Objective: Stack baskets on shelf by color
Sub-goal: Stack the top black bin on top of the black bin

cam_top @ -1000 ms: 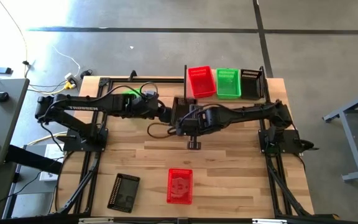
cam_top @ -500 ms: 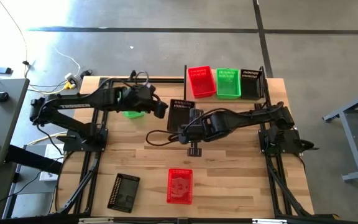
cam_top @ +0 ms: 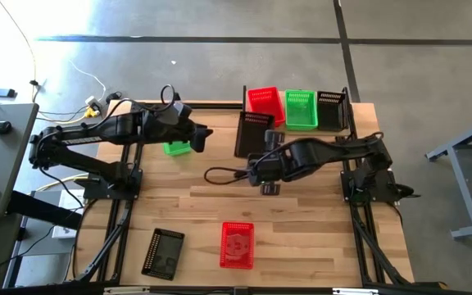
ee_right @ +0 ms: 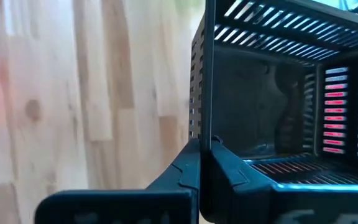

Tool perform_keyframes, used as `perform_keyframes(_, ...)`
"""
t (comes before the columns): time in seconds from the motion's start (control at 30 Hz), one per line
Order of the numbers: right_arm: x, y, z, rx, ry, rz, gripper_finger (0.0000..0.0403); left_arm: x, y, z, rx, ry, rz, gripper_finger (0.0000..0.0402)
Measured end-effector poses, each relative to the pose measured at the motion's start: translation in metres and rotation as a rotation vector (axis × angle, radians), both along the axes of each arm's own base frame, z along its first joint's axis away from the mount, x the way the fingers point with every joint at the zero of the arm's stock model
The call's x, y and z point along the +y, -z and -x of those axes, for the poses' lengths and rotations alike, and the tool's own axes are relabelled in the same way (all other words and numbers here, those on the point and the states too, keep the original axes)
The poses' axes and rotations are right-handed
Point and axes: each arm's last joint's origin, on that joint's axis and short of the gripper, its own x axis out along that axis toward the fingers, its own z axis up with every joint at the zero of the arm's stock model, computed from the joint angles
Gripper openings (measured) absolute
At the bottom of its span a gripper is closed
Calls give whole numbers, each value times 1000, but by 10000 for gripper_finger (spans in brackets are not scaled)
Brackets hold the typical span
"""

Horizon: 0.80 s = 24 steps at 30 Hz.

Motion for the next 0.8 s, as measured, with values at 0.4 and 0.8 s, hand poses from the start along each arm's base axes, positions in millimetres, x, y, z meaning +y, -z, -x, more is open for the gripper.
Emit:
perform_keyframes(0.4, -24, -36, 79, -87, 87, 97, 0, 0, 0, 0, 8, 12, -12, 154)
perform_keyframes(0.8, -56, -28, 180, -145, 79, 123, 0, 0, 0, 0, 8, 10, -13, 154)
